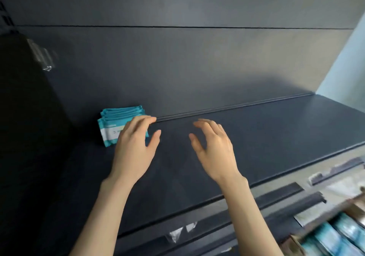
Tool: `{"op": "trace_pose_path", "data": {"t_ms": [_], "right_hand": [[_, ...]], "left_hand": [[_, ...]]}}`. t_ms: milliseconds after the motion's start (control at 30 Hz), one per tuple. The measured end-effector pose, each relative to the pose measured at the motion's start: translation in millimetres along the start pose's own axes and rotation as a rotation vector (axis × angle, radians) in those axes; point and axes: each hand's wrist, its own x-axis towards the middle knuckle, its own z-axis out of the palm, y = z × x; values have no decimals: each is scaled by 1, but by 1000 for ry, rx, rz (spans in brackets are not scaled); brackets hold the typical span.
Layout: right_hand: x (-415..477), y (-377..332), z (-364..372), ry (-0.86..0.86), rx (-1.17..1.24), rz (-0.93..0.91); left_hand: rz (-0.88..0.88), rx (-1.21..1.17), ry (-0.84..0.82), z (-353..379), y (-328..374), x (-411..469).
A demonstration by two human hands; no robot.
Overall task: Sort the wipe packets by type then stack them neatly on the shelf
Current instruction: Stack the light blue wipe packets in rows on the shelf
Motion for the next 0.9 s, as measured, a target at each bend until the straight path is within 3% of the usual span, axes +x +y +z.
{"op": "trace_pose_path", "data": {"t_ms": [233,600,733,900], "right_hand": [[-140,70,-90,45,-95,159],[-400,172,-223,-11,-270,569],[-454,192,-247,-26,-291,734],[-465,230,-266,18,-287,856]], "left_hand": [[153,-199,-265,59,123,-96],[143,-340,-837,156,288,-299],[201,-347,-1011,181,329,-329],[278,-348,-1084,223,366,-317]]}}
